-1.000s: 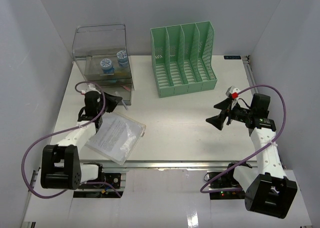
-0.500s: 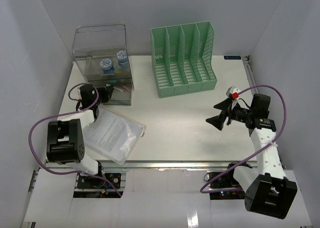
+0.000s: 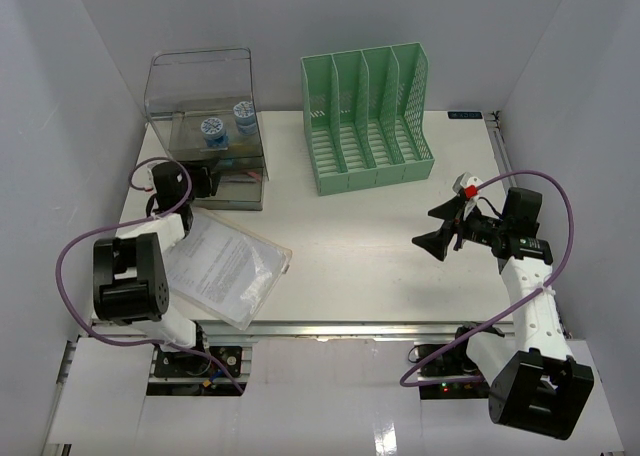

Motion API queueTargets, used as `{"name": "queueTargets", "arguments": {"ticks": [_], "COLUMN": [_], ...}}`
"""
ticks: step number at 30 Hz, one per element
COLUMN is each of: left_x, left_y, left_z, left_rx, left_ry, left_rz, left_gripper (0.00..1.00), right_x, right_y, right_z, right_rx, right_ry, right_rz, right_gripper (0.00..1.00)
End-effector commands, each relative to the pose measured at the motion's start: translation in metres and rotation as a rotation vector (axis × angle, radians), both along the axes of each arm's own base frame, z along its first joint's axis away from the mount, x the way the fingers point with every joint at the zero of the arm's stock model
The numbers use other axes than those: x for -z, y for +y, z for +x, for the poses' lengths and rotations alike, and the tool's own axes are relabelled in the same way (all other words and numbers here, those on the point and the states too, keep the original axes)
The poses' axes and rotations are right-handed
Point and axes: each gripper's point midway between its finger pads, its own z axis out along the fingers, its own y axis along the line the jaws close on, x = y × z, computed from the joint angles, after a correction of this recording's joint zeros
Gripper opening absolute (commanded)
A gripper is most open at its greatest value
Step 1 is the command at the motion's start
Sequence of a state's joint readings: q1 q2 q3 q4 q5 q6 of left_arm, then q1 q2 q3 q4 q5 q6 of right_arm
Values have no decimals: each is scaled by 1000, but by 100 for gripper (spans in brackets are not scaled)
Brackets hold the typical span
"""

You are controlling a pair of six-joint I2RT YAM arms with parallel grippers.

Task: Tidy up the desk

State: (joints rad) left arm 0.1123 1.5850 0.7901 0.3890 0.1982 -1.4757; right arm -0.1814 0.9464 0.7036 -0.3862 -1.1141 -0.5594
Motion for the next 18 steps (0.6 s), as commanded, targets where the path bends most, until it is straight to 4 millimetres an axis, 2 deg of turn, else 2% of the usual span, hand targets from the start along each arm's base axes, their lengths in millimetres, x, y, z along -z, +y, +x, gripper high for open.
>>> {"name": "queueTargets", "arguments": {"ticks": [1,2,3,5,8,10,13,15,18], "left_x": [-23,-26,-20,11,32,47,60,78,84], "left_y": [10,15,19,25,26,24,20,21,23], "left_z": [-39,-52,-62,-87,-101,-102,-93,-92,-81], "left_rx": [32,0,-19,-49,-48,-24,10,9,16], "left_ry": [-77,-69,-52,24,98,144,197,272,292], "left_rz": [138,151,157,160,163,150,131,110,114], "left_gripper": [41,26,18,8,6,6,6,6,6], "right_x": [-5,-5,-4,-4,-4,-3,-3,-2,-2], "right_y": [1,0,0,1,1,1,0,-1,-3], "right_z": [-2,-1,-1,-1,-1,-1,-1,0,1], "right_rx": [-9,-8,-8,-11,-14,-12,-5,1,5], "right_ry": [-38,-38,-33,-28,-20,-20,-22,-21,-20], "right_rz": [4,5,6,12,17,17,10,9,9], "right_gripper": [97,97,97,97,97,97,97,97,97]}}
